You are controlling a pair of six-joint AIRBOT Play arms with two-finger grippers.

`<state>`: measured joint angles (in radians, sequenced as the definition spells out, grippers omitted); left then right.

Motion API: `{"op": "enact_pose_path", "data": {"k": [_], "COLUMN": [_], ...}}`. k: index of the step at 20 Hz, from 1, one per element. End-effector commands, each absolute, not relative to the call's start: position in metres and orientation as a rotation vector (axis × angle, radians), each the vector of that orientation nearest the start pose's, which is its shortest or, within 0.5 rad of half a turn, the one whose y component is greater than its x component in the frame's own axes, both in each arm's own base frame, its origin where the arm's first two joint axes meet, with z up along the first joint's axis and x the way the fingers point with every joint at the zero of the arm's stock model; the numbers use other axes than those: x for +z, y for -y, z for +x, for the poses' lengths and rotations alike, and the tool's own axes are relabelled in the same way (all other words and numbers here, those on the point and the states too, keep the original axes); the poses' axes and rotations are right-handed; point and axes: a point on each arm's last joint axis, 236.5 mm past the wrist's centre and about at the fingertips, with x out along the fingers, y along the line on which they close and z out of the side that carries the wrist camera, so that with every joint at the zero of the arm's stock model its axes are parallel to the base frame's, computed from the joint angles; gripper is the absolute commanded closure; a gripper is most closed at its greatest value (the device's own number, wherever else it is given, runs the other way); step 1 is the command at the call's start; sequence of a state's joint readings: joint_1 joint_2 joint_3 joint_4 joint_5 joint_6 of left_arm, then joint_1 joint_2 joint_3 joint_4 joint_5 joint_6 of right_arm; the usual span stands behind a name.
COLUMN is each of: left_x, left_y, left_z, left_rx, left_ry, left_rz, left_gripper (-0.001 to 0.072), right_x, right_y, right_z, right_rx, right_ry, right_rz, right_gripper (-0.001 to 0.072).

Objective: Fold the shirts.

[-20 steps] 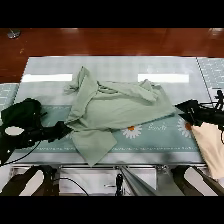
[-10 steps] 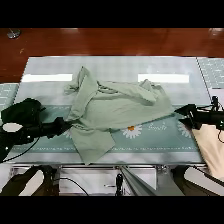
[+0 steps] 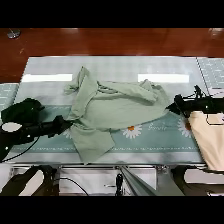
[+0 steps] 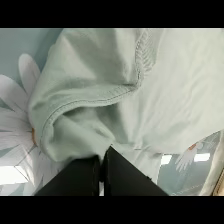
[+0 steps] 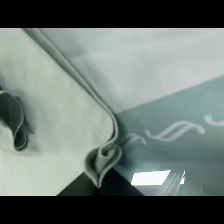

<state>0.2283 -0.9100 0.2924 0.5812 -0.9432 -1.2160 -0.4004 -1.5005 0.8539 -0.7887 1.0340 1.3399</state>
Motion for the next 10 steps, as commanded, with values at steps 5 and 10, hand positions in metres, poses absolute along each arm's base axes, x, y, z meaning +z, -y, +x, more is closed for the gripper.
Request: {"op": "enact_pose_path", "data": {"k": [5,10], "left_x": [0.084,0.357], "left_y": [0.090,0.071], "left_z": [0.347,0.378], "left_rx": [-0.406,-0.449], "left_ry": [-0.865,-0.309], "left_rz": [-0.775,-0.475], "left_gripper": [0.0688,0.0689], "right_x": [0.065,0.318], "right_y": [-0.014,-0.005], "right_z": [0.416,0.406], "right_rx": [0.321,0.316], "right_ry": [-1.148,-0.677], "right_rz": [0.718,0.360], "right_gripper": [0.0695,0.0695]}}
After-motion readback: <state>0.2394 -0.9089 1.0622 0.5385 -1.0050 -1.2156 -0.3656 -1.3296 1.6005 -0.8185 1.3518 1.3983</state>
